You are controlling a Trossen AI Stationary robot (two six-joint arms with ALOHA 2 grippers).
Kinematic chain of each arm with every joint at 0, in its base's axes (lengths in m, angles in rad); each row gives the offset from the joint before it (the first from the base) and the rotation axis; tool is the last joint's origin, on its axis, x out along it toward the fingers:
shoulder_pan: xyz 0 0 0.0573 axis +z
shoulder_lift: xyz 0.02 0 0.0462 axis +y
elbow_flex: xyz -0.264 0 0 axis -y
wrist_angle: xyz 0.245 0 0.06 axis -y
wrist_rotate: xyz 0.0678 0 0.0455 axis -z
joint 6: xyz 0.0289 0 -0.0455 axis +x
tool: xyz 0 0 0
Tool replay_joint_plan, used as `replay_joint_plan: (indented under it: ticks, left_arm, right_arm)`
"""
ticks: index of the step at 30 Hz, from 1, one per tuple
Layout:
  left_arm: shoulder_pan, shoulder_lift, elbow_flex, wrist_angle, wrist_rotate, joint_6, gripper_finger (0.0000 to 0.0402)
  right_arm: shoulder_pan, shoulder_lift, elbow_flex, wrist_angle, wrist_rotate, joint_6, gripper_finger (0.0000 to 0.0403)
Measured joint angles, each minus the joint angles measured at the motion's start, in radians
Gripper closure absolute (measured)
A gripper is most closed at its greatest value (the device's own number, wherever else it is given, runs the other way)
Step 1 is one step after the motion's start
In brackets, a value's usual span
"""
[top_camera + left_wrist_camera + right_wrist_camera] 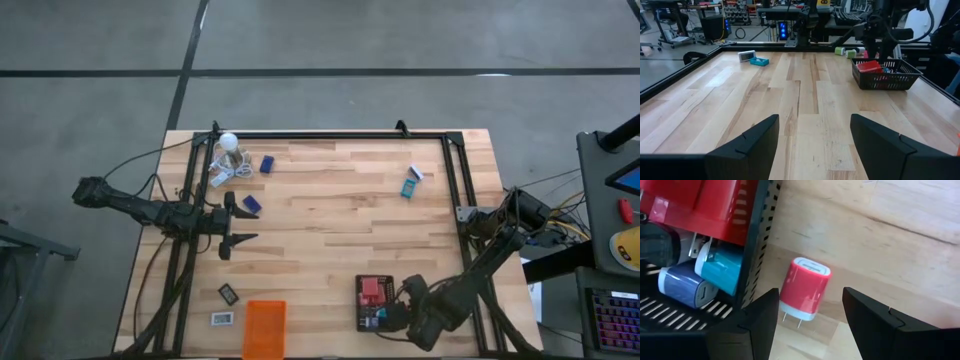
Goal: Pick & Place Office items
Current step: Put the pink white charger adapter into the black bin
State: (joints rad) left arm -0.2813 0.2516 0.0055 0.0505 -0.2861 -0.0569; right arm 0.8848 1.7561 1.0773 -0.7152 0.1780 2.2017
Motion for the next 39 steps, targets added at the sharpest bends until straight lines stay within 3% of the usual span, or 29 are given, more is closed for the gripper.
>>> replay_joint_plan:
  ticks: [12, 22, 39]
  left_arm:
    - [0.0, 0.0, 0.0, 0.0, 0.0, 0.0, 0.0149]
    - [0.0, 0.0, 0.0, 0.0, 0.0, 0.0, 0.0149]
    - [0.0, 0.0, 0.0, 0.0, 0.0, 0.0, 0.0149]
  right_arm:
    - [-0.002, 0.0, -0.084, 0.133, -0.003, -0.002, 0.0186]
    - [-0.002, -0.002, -0.095, 0.146, -0.003, -0.003, 0.0188]
    - [-0.002, -0.001, -0.096, 0.143, -0.006, -0.007, 0.026]
